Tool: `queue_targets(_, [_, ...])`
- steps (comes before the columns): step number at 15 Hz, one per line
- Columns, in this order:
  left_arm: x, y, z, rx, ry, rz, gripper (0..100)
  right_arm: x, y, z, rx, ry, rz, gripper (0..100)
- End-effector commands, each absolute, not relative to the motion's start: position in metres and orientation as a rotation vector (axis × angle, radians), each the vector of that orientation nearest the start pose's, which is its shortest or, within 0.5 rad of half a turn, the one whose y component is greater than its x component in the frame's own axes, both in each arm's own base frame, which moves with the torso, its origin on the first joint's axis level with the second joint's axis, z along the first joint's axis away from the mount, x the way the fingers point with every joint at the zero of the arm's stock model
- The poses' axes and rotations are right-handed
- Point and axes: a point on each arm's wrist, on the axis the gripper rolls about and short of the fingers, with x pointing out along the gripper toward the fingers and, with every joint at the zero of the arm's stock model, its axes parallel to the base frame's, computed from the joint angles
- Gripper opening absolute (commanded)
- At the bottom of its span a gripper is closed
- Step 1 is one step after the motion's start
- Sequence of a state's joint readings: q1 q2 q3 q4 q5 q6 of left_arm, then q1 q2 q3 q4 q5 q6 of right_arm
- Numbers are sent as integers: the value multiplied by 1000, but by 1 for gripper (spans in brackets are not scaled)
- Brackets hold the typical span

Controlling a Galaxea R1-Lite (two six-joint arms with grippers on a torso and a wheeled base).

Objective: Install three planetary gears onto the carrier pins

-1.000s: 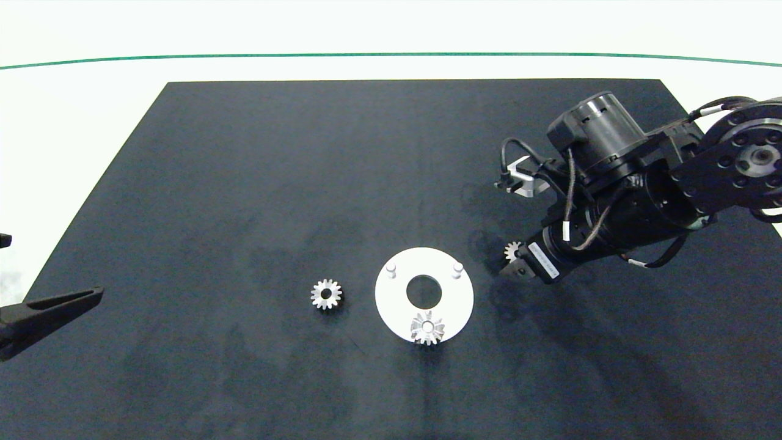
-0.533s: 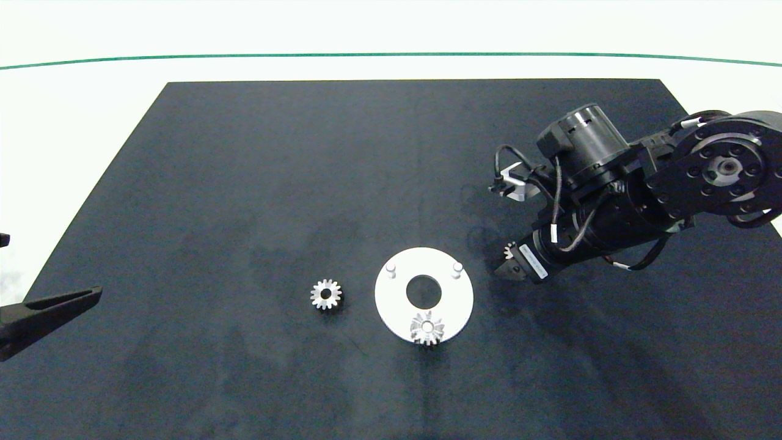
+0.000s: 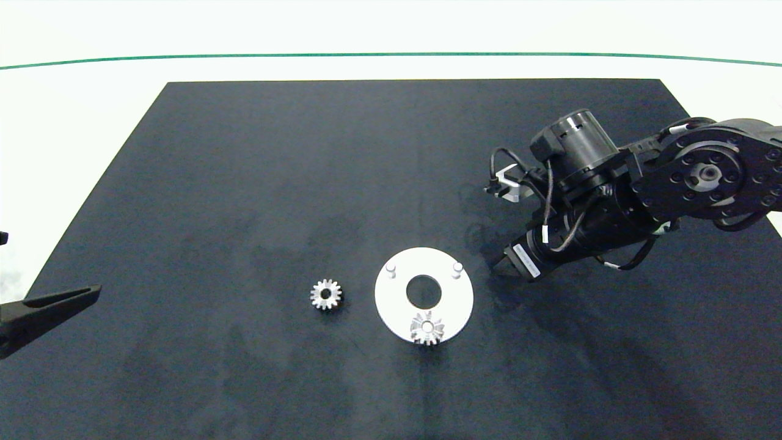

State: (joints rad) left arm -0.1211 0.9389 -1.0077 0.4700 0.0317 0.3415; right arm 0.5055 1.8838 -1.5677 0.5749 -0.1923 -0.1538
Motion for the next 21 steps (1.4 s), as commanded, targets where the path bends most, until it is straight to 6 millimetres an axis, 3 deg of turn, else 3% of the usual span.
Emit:
queue_targets(1, [86, -10, 289, 370, 385, -156, 100, 305, 164, 219, -455, 834, 357, 63])
queue_targets(21, [86, -10, 289, 370, 385, -156, 100, 312, 162, 216, -438, 822, 357, 22])
